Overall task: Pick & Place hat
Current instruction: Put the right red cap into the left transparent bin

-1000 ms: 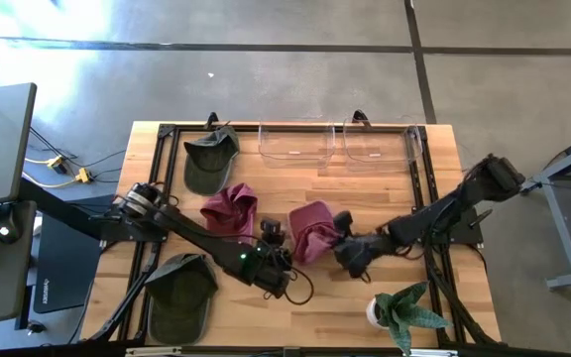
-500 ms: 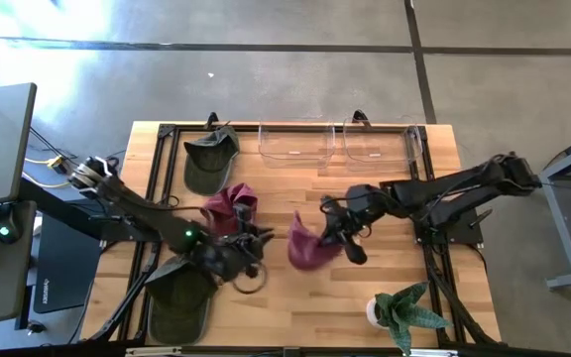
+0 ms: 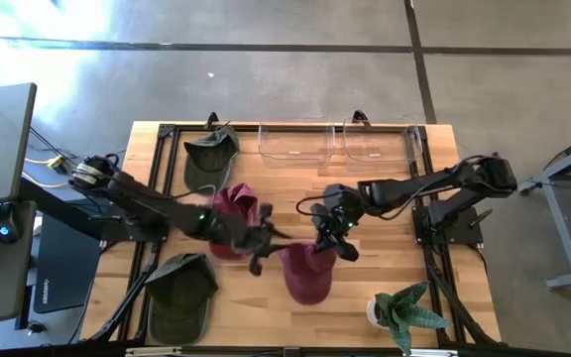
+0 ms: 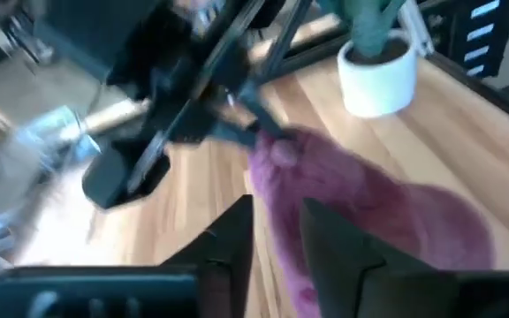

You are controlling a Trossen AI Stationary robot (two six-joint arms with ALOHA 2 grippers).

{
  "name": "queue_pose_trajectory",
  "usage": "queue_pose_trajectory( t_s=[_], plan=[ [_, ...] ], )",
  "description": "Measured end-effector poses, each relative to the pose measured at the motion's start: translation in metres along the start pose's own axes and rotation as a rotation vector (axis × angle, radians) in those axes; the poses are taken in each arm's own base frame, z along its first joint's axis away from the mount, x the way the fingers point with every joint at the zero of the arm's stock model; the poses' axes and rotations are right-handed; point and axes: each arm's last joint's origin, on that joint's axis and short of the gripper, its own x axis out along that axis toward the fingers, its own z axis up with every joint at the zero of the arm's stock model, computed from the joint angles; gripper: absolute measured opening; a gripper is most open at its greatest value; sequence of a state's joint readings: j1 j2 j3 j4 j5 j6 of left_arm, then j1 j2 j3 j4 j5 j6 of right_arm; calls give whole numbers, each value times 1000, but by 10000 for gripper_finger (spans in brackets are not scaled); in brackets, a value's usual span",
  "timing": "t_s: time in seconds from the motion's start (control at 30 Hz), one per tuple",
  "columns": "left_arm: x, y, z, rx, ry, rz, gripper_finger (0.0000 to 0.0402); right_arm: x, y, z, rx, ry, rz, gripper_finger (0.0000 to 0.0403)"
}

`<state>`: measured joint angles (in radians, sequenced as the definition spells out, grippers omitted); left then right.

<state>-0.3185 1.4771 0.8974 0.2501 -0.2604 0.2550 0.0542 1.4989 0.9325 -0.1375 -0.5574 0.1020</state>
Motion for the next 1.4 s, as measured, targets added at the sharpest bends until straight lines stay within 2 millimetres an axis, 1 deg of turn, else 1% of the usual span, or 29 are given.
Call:
queue_pose_trajectory(
  t_s=[0.13,0.23,0.3,0.4,0.5,0.57,0.67,0.77,0.9,1.03,1.1,1.17,1.23,1.33,1.4],
  plan=[
    [15,18,-12,-99,4,-49,163,1,-2,-1,-21,6,3,5],
    [25,27,-23,-183,15,-136,219,1,-2,-1,-33,6,1,4],
    [31,30,-29,-225,13,-202,249,1,-3,-1,-33,5,-5,8],
    [35,29,-35,-256,20,-307,275,1,-3,-1,-36,3,-36,9],
    [37,27,-36,-263,11,-342,276,1,-5,0,-49,-3,-40,4],
    [37,27,-36,-263,8,-346,267,1,-5,0,-55,-8,-38,4],
    [37,26,-36,-265,7,-366,238,0,-4,2,-64,-22,-28,10],
    [37,26,-36,-262,5,-370,198,-2,-1,4,-76,-39,-14,13],
    [37,25,-35,-260,-2,-404,141,-10,5,9,-99,-69,32,7],
    [36,24,-33,-206,-41,-476,83,-16,10,12,-118,-93,71,4],
    [35,23,-30,-165,-93,-541,53,-17,11,12,-121,-92,104,11],
    [33,22,-27,-142,-149,-620,23,-17,13,14,-129,-104,150,28],
    [32,21,-24,-137,-183,-656,7,-19,14,16,-116,-117,220,54],
    [32,22,-23,-143,-181,-646,13,-22,14,18,-73,-116,323,103],
    [32,22,-24,-144,-180,-640,15,-24,13,17,-37,-105,316,137]
  ],
)
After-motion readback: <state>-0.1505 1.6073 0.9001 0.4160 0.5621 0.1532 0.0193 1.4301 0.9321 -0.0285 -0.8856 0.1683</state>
